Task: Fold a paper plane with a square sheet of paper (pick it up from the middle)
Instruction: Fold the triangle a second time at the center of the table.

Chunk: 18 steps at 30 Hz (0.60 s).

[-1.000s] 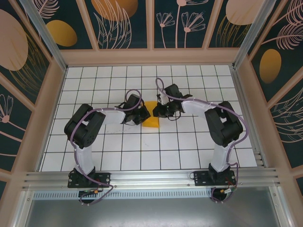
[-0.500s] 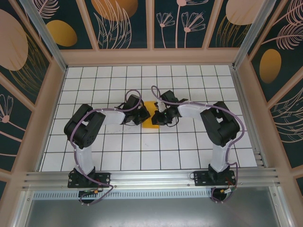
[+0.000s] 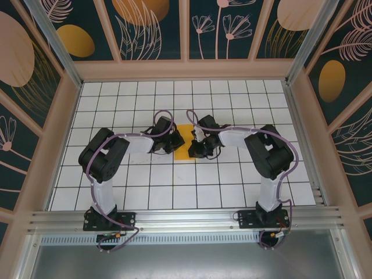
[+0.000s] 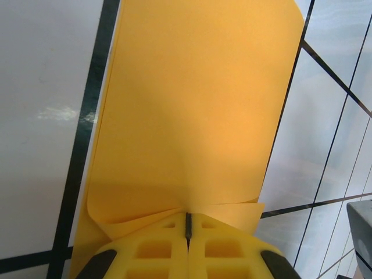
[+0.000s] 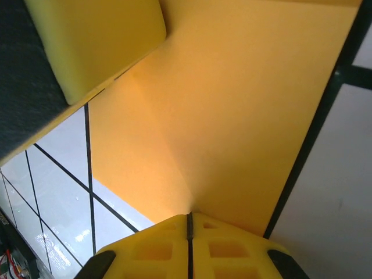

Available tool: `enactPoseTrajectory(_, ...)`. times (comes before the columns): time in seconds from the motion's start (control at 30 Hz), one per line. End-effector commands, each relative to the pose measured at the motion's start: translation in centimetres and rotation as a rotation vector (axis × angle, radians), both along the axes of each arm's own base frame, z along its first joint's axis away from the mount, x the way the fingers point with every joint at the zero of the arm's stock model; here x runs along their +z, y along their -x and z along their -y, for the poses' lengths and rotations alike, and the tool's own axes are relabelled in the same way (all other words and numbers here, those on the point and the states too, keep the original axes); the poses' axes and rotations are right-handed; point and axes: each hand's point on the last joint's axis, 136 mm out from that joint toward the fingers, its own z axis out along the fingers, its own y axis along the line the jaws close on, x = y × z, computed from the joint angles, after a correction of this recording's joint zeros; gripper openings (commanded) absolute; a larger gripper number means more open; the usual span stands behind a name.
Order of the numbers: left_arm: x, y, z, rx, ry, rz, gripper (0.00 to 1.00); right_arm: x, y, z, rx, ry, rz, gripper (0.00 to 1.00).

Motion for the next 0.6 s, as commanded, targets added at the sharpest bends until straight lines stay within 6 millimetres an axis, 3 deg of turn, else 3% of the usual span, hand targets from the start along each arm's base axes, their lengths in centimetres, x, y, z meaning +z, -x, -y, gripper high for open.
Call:
enactPoseTrajectory(0.0, -4.5, 2.7, -3.3, 0.042, -0.153, -0.129, 0.07, -1.8, 2.3, 2.4, -0.007, 0.071, -0.069, 0.09)
enactPoseTrajectory(0.13, -4.4, 2.7, -3.2, 0.037, -0.147, -0.126, 0.07, -0.9, 2.3, 2.9, -0.027, 0.024, -0.08, 0.09)
enactPoseTrajectory(0.33, -4.2, 2.6, -2.8, 0.027, -0.132, -0.12, 0.07, 3.5, -0.4, 0.3, -0.019, -0.113, 0.0, 0.1)
enactPoseTrajectory(0.57, -4.0, 2.5, -2.6, 0.019, -0.123, -0.118, 0.08, 3.2, -2.5, -0.7, -0.03, -0.102, 0.023, 0.1)
